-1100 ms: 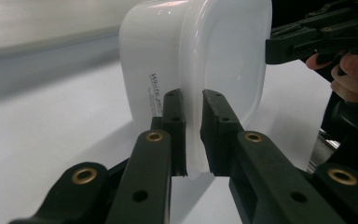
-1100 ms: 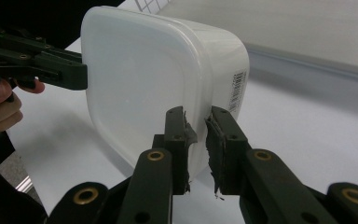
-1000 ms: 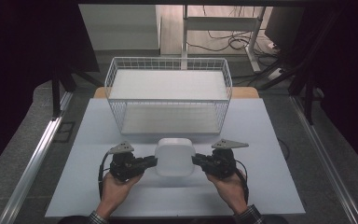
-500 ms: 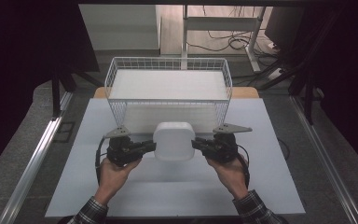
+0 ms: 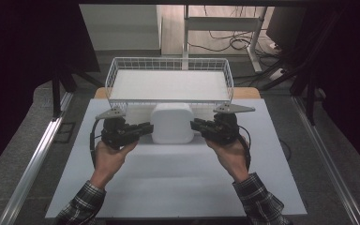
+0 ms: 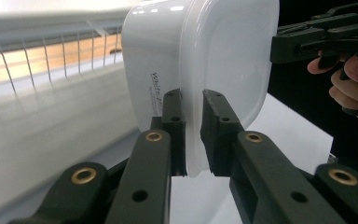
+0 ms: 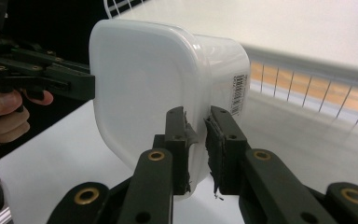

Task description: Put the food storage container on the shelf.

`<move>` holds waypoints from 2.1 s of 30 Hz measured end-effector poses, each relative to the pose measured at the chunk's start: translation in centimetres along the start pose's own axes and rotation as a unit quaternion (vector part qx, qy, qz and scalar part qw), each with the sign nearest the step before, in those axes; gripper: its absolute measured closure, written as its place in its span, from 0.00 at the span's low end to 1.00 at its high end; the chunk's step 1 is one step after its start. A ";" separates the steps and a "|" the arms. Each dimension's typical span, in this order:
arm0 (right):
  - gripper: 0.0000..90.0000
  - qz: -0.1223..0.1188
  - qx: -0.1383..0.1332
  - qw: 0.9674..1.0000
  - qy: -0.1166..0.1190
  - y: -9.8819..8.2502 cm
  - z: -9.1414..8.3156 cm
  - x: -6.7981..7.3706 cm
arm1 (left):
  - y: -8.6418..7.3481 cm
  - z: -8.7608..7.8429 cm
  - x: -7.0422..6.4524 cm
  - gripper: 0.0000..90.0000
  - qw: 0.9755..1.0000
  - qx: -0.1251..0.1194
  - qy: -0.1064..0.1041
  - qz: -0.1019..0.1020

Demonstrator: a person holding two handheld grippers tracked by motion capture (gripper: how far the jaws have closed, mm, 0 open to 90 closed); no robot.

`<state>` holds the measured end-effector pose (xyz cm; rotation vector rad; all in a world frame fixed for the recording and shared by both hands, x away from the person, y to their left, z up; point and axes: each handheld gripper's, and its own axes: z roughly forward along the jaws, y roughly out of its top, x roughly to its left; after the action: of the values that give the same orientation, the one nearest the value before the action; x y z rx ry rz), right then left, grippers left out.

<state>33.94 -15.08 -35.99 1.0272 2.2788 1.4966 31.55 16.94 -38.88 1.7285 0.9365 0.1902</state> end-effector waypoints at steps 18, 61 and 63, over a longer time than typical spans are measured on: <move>0.87 -0.013 -0.041 0.999 -0.005 6.8 0.3 -0.6 | 6.6 -1.1 1.6 0.90 0.999 -0.029 0.004 0.019; 0.70 0.020 -0.024 0.999 -0.043 11.2 5.5 -3.9 | 11.2 2.6 6.1 0.69 0.999 -0.018 0.031 -0.026; 0.68 0.016 -0.020 0.998 -0.051 11.2 5.8 -3.9 | 11.3 3.0 6.1 0.68 0.999 -0.014 0.036 -0.028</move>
<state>44.74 -10.89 -29.55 1.1079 2.1643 1.4619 42.87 17.91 -32.19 1.6767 1.0290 0.2302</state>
